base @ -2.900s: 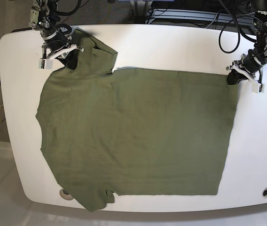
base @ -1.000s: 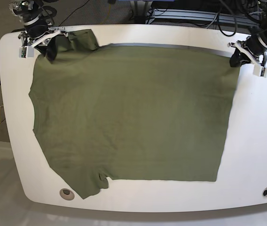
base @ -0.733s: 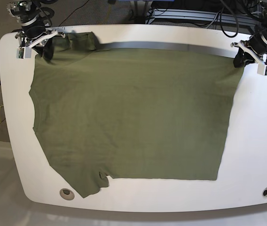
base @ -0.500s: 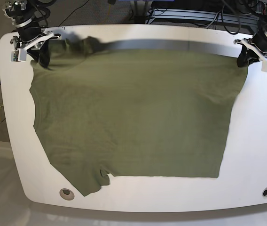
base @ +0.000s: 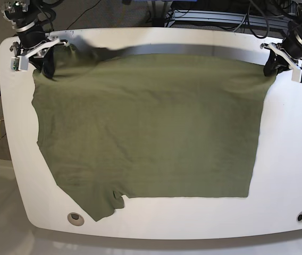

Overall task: Fold the T-shirt properly
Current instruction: 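Lift the shoulder edge with both grippers and pull it toward the robot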

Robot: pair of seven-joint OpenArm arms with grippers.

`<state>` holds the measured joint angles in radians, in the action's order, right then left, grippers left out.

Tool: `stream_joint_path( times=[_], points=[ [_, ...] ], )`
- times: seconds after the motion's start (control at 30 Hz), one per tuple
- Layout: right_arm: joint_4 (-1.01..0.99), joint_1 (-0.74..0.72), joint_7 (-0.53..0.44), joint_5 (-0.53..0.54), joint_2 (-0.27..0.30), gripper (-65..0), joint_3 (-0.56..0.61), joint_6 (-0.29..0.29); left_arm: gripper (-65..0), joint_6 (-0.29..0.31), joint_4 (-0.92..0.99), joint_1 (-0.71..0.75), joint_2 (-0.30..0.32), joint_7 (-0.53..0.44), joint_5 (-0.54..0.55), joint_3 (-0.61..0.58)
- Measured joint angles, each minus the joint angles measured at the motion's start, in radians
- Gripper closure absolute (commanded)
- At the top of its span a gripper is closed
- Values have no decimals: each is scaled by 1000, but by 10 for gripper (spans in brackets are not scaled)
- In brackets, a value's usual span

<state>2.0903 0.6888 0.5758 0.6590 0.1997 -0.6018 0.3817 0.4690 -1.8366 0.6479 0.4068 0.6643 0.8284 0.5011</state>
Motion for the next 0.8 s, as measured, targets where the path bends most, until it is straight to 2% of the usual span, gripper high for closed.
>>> stream_joint_path(
  times=[0.43, 0.8],
  points=[
    [-57, -117, -2, -8, -1, 0, 12, 0, 0, -5, 19, -134, 18, 4, 8, -16],
    [-136, -263, 11, -66, -1, 0, 93, -7, 0, -8, 123, -235, 18, 0, -6, -57]
  ],
)
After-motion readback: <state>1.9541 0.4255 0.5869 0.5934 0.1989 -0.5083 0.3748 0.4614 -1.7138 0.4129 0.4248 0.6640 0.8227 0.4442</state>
